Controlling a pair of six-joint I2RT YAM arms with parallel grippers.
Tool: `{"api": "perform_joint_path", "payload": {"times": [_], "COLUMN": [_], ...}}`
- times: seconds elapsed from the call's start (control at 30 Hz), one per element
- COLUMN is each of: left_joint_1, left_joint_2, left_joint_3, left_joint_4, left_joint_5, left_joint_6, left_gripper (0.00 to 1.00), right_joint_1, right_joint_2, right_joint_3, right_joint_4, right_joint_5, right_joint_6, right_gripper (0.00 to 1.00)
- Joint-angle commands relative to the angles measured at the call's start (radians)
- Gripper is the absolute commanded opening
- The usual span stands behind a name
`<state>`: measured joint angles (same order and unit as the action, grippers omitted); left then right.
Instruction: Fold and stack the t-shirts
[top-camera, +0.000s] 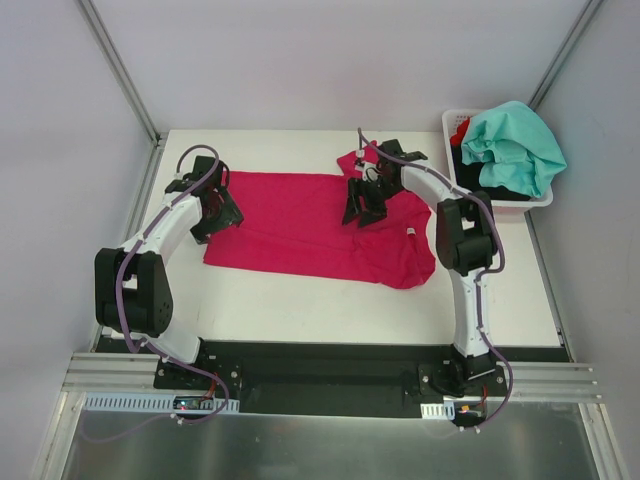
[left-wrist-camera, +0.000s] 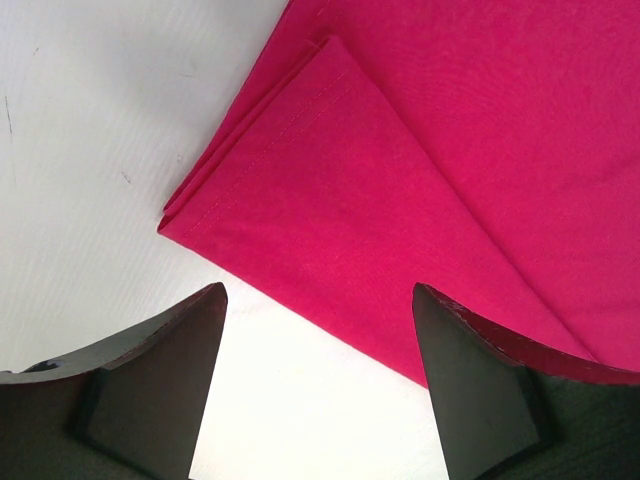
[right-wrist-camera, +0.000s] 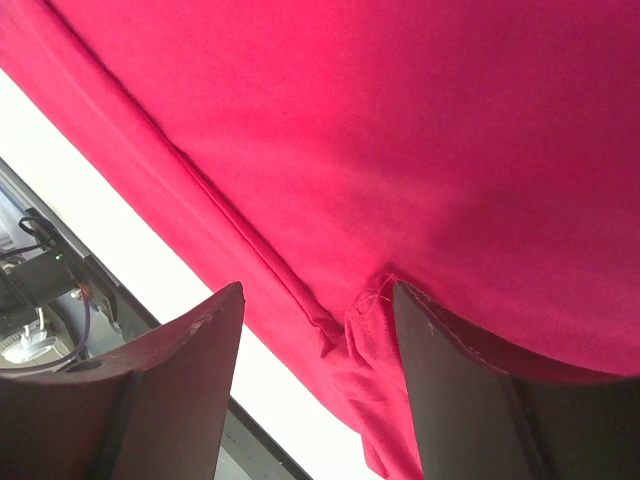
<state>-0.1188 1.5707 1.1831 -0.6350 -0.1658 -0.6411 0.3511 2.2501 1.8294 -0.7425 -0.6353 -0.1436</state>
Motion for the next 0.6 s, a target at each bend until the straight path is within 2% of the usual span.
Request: {"api": "perform_joint_path", "payload": {"times": [0.0, 0.2, 0.33, 0.37, 0.43, 0.47, 0.57], "left_joint_1": [-0.010, -0.096, -0.221, -0.237, -0.272, -0.280, -0.314], "left_joint_2": [-0.015, -0.011, 0.015, 0.017, 0.041, 0.054, 0.110], "left_joint_3": [0.026, 0.030, 0.043, 0.043, 0.047, 0.052, 0.059], "left_joint_4": [-0.028, -0.022, 0.029, 0.055, 0.130, 0.152, 0.271], "left_joint_5": [0.003, 0.014, 0.043, 0.095, 0.179, 0.301, 0.458], "left_joint_6": [0.017, -0.003, -0.003, 0.007, 0.027, 0.027, 0.028], "left_gripper": [0.75, 0.75, 0.74, 0.74, 0.74, 0.74, 0.74], "right_joint_1": [-0.024, -0.015, -0.015, -0.018, -0.021, -0.020, -0.020], "right_joint_2": [-0.070, -0.227, -0.407, -0.443, -0.550, -0.590, -0.734], "right_joint_3": [0.033, -0.059, -0.159, -0.189, -0.303, -0.352, -0.539], "right_joint_4": [-0.044, -0.054, -0.063, -0.060, -0.038, -0.029, 0.043], "right_joint_5": [0.031, 0.189, 0.350, 0.431, 0.451, 0.471, 0.502], "right_joint_6": [-0.031, -0.011, 0.036, 0.074, 0.099, 0.131, 0.169], "right_gripper": [0.65, 0.65, 0.65, 0.64, 0.63, 0.62, 0.60]}}
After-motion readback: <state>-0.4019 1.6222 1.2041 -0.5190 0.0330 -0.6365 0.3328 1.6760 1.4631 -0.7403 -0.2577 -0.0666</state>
